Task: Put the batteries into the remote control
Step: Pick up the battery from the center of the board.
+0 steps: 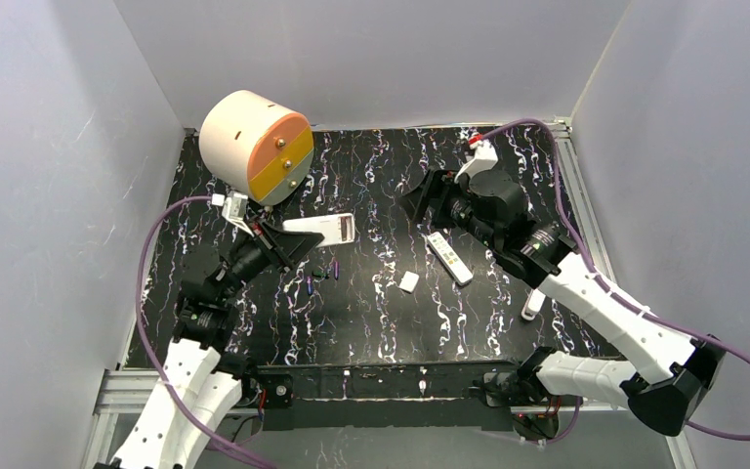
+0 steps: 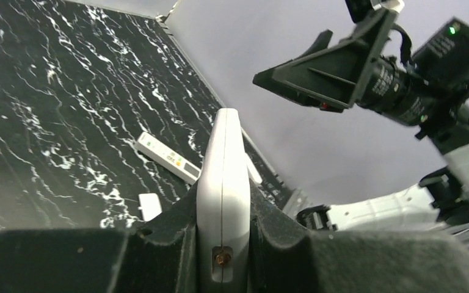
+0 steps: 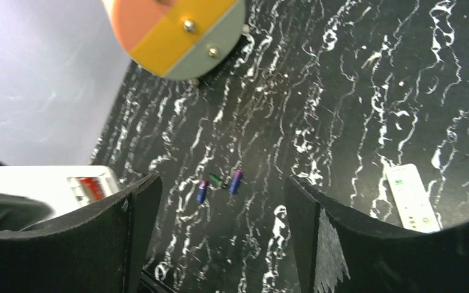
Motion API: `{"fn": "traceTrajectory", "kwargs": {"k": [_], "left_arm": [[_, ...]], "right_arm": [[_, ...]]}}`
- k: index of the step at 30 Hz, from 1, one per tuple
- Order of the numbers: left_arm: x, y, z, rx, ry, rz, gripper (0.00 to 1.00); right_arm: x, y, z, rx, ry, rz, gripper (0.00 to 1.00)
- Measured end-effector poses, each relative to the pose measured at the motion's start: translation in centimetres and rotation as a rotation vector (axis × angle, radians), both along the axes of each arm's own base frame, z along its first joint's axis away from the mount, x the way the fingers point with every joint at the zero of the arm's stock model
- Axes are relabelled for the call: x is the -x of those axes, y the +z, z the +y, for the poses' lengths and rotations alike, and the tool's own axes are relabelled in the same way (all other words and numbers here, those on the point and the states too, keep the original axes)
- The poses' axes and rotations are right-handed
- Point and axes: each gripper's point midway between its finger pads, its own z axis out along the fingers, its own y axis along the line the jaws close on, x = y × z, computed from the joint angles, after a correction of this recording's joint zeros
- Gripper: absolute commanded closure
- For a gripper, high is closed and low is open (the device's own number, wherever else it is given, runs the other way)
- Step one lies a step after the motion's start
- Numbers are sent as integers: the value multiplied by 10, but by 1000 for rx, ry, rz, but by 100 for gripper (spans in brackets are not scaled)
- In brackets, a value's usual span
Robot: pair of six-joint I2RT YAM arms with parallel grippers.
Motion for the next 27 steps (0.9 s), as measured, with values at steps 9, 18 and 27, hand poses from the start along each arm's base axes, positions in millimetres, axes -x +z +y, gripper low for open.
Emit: {"fn": "traceTrajectory", "kwargs": {"k": [9,18,27], "left_arm": [[51,23,-6,-184,-180,-316,100],[70,40,-16,-204,-334,-382,100],[73,40,-19,-189,-369,-357,100]], "right_arm": [[9,-32,18,78,143,21,18],[88,30,57,-204,642,-199,15],[117,47,62,-257,826,-269,17]]}}
